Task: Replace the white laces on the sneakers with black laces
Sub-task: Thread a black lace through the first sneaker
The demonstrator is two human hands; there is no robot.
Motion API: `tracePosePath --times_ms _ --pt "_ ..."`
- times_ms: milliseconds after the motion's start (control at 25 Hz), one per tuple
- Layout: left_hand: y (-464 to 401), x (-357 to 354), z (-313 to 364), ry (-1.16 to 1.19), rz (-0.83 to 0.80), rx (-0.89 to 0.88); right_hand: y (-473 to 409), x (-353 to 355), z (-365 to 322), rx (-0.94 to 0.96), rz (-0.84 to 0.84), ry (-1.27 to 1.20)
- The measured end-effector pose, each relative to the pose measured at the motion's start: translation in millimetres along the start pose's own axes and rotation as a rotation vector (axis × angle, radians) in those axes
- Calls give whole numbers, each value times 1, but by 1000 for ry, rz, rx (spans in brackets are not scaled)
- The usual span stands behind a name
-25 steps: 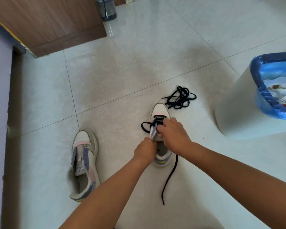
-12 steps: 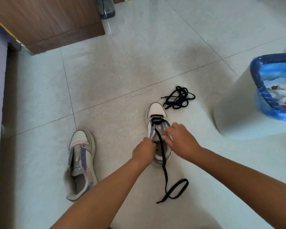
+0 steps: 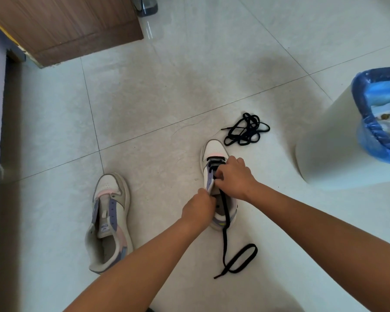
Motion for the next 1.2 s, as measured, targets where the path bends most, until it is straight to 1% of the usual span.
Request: tracePosePath --times_ms 80,160,240,320,360,400,480,520,600,640,720,760,800,880,920,960,1000,1040,1200 --pt "4 -2 0 12 2 2 4 -2 -6 39 58 83" --pt "4 -3 -4 39 7 16 13 8 -17 117 249 164" --pt "3 -4 -8 94 -1 38 31 1 -26 177 268 164" --pt "3 -3 -11 102 -10 35 49 -22 -32 256 235 62" --pt "5 -2 -13 87 -19 24 62 -24 -37 316 278 30" --pt "8 -2 -15 56 -34 10 69 -22 -34 308 301 -56" --pt "20 -7 -20 -65 -92 -21 68 -11 -15 170 335 -187" --pt "27 -11 -22 -122 -145 -34 64 -5 -6 112 330 -209" --pt "37 -15 -21 -162 -253 -48 52 1 5 48 294 -211" --pt "35 -5 -14 -151 -234 -68 46 -1 13 9 252 -256" --pt "21 28 10 -109 -41 -152 38 -8 27 -77 155 -375" --pt "13 42 21 -80 50 -198 38 -13 34 -120 103 -391" --pt "8 48 30 -55 87 -233 38 -19 40 -151 59 -342" --pt "2 39 42 -27 53 -287 42 -33 49 -199 -63 -259" --pt "1 33 45 -24 38 -300 45 -39 52 -215 -118 -299" --pt "1 29 46 -23 46 -305 47 -43 53 -209 -147 -392" --pt "2 29 47 -19 67 -303 49 -44 52 -198 -157 -495" --pt "2 31 47 -14 86 -299 51 -42 50 -165 -135 -546" --pt "1 36 53 -78 110 -307 71 -37 42 -58 -44 -450"
Point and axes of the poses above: each hand's wrist, its own y-axis away from the middle knuckle, its own x-axis out of the back of the hand, z = x × y, the point moved 10 cm from there along -y, towards the middle knuckle
